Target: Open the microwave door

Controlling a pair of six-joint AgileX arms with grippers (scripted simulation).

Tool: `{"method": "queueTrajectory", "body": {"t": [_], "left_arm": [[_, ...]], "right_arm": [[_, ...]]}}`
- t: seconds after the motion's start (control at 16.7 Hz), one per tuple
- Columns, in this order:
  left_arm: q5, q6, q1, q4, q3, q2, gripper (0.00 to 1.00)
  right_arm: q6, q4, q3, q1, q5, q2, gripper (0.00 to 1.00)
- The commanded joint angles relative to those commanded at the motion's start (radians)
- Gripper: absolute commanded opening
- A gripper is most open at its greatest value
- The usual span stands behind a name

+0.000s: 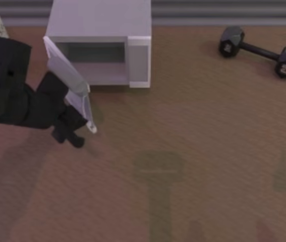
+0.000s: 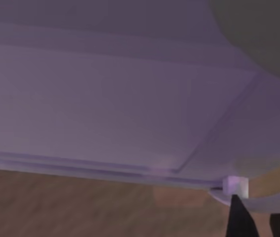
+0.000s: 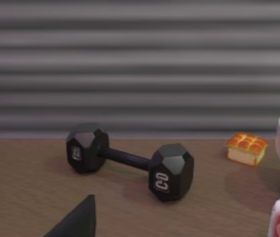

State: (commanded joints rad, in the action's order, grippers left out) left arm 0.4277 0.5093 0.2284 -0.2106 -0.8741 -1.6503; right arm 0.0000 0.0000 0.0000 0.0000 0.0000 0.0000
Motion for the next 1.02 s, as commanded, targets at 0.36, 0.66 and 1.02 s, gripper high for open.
{"method": "queueTrajectory", "body": {"t": [0.36,0.66,1.02], "left_arm": [[0.032,0.059,-0.029,-0.027,-0.007,0.001,0.0],[0.032,0.059,-0.029,-0.027,-0.007,0.001,0.0],[0.032,0.059,-0.029,-0.027,-0.007,0.001,0.0]], "right_arm": [[0.0,0.0,0.0,0.0,0.0,0.0,1.0],[0.0,0.0,0.0,0.0,0.0,0.0,1.0],[0.0,0.0,0.0,0.0,0.0,0.0,1.0]]}}
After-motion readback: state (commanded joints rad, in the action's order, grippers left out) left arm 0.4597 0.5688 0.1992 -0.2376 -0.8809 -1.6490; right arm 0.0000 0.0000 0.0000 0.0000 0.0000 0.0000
